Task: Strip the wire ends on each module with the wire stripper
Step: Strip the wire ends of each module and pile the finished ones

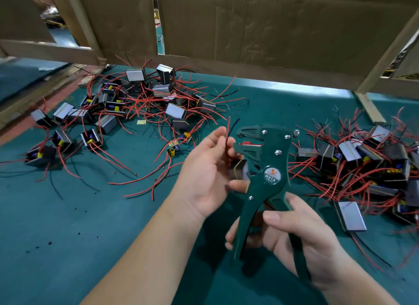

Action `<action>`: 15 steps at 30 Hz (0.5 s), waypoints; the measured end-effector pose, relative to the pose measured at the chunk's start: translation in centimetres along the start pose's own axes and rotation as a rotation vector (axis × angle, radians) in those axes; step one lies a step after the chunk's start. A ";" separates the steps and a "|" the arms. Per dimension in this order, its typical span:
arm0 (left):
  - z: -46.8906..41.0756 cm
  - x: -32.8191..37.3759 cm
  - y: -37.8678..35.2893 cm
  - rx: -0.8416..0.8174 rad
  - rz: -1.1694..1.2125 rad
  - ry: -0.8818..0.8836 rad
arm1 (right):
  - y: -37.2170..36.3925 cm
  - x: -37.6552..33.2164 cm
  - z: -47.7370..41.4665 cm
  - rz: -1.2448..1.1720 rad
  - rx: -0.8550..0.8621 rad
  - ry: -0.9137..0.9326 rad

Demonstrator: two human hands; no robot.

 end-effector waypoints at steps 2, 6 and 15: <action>-0.1 0.5 0.3 0.031 -0.264 -0.144 | 0.6 -0.2 0.1 -0.001 0.078 0.087; -0.3 4.3 2.5 0.328 -1.329 -0.745 | 2.8 -2.1 0.7 0.097 0.362 0.349; -3.8 4.5 6.8 0.503 -1.856 -0.359 | 4.7 -4.4 2.0 0.452 0.660 0.529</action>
Point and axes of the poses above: each hand's wrist, its own z-axis away from the middle knuckle, its own y-axis out of the back of the hand, x = y × z, the point moved 4 cm from there along -z, towards the middle knuckle
